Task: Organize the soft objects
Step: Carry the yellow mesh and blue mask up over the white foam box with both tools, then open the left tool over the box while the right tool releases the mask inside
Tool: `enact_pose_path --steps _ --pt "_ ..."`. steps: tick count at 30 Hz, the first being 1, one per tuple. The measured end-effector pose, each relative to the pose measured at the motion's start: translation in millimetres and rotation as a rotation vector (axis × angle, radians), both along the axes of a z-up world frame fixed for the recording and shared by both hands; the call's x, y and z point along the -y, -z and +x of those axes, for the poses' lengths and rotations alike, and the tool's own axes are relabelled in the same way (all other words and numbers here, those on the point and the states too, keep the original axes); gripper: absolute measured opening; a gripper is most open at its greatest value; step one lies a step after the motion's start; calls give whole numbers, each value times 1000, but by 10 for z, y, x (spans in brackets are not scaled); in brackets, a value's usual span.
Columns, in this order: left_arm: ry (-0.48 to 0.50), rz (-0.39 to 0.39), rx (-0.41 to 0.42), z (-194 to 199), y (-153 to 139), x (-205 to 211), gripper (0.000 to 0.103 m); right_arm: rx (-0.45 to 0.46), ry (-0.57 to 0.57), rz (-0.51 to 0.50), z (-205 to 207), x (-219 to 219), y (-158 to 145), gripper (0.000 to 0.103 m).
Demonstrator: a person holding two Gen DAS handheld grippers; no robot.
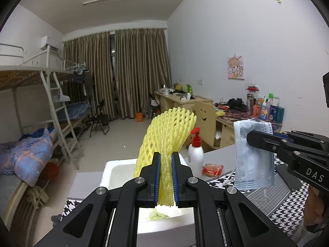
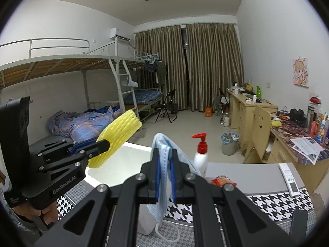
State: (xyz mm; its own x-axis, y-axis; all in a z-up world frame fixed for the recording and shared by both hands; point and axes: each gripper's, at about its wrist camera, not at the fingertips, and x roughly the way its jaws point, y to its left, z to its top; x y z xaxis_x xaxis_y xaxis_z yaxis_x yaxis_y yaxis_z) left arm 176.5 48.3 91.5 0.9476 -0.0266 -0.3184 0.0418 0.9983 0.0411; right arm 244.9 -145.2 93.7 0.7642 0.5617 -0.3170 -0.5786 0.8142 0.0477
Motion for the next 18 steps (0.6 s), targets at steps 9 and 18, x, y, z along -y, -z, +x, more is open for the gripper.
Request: enact_pose_path --steps 9,18 --pt "-59 -6 -9 65 9 -172 11 3 -63 -27 6 -261 -16 12" --pt "-103 -3 -22 123 27 -260 11 -16 -101 -29 121 -426 -45 12"
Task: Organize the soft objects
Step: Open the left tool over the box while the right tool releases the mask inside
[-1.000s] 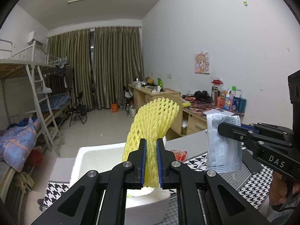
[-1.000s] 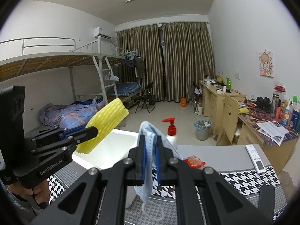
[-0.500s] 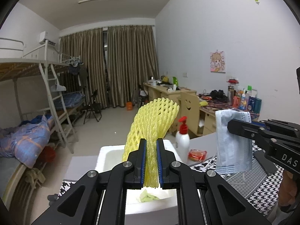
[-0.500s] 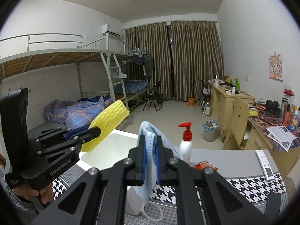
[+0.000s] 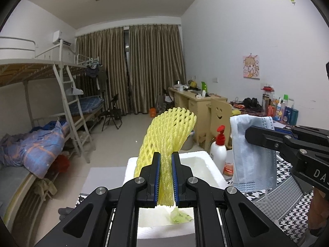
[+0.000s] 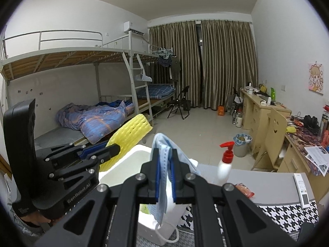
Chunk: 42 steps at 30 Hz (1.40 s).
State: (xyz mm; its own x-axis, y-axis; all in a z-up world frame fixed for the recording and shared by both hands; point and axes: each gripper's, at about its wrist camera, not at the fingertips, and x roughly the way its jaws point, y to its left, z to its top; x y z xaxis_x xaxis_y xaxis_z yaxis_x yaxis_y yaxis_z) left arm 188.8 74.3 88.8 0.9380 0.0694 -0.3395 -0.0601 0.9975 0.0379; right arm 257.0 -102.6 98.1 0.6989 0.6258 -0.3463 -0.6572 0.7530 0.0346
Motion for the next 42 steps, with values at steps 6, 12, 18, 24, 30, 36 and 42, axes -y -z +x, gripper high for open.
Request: enact_pose_path --steps 6,12,18,24,30,36,42 --pt "-4 -11 -22 76 46 -53 11 -5 -7 -4 18 -32 6 12" --pt "9 -21 -67 221 145 -70 16 -11 -12 -16 58 -64 19 12" --pt "-6 -41 -89 234 213 -199 64 -17 -15 -31 87 -157 14 12" --pt "-59 -39 -37 96 141 -263 89 -9 -34 -29 68 -216 -14 12" --pt "-93 -49 -20 23 119 -346 96 -15 -48 -27 75 -299 -24 12" --pt "-115 -49 -15 -33 123 -409 97 -18 -65 -36 69 -397 3 12" --pt "-130 -56 -13 -79 148 -428 97 -53 -76 -54 149 -495 93 12"
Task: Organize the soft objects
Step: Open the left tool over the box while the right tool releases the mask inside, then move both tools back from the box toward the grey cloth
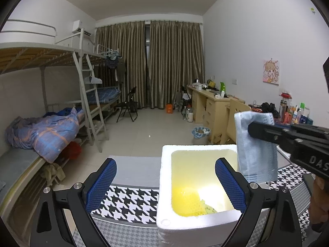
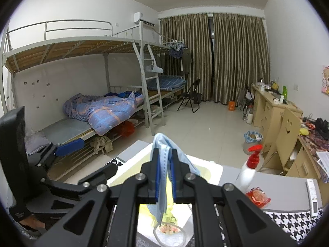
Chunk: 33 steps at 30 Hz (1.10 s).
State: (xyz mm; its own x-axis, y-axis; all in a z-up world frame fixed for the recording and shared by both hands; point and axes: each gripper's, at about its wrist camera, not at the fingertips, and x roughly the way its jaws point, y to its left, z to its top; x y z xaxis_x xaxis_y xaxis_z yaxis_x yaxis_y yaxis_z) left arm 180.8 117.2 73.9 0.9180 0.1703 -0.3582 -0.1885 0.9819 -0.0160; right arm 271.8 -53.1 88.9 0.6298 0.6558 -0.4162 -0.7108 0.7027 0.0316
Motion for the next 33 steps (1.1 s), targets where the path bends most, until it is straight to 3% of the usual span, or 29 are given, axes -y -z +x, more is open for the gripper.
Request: enact_pose_path --steps 15,18,20,21,22,33 --pt "-14 4 -4 -80 45 -74 97 -53 -5 -72 119 -214 205 15" --pt "-21 1 -10 -88 63 -106 97 -68 -14 -103 146 -277 273 26" --pt "-24 -1 -12 -97 71 -124 97 -81 -17 -107 155 -274 293 41" --pt "-25 -2 -12 -103 70 -114 97 -87 -15 -111 159 -277 299 55" --pt "-26 -4 -12 -106 71 -118 97 -87 -11 -108 154 -268 299 62" --pt "-21 -12 -9 -120 82 -106 97 -69 -1 -105 68 -191 251 64"
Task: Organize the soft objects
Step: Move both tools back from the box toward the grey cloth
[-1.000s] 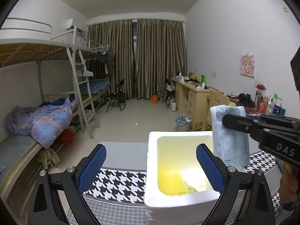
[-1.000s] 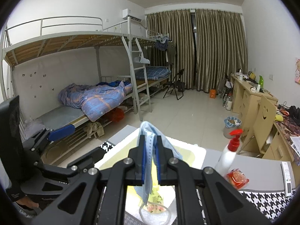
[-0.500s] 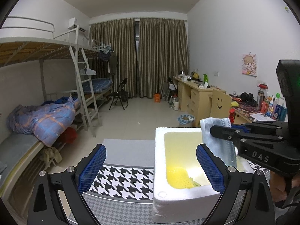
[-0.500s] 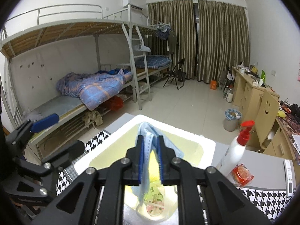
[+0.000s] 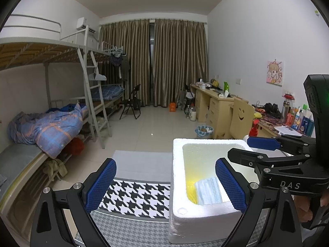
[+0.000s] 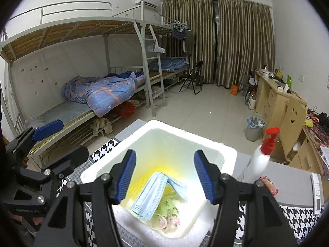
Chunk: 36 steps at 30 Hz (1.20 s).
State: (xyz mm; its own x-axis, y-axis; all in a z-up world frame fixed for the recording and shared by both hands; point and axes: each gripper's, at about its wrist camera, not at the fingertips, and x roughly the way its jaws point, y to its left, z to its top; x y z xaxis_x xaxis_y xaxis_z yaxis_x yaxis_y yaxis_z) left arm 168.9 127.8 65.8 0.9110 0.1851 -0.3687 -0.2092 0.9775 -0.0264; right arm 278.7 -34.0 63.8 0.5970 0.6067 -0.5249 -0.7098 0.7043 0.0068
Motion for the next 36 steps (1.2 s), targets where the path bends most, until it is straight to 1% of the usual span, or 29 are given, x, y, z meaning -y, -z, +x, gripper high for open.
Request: enact_pose_path --steps 11,12,13,15,16,17,19,22,36 --pt "36 21 8 -25 -60 164 98 20 10 39 -139 169 -127 64" --pt "39 19 10 -27 -72 169 98 23 12 40 -156 184 -141 66" --pt "41 19 11 -34 -80 176 98 28 16 41 -177 206 -155 72" --pt "45 22 19 -65 -103 190 98 44 26 48 -206 241 -166 82" --pt "47 24 23 -82 -114 202 99 59 36 57 -226 272 -176 86" --pt "47 25 27 -101 -125 208 102 67 47 64 -237 299 -182 88" --pt "46 24 37 -129 -146 228 102 69 62 75 -240 339 -192 94" --pt "41 29 43 -166 -169 235 102 69 71 84 -257 387 -194 96" --pt "25 45 68 -320 -242 351 102 114 90 92 -448 636 -223 96"
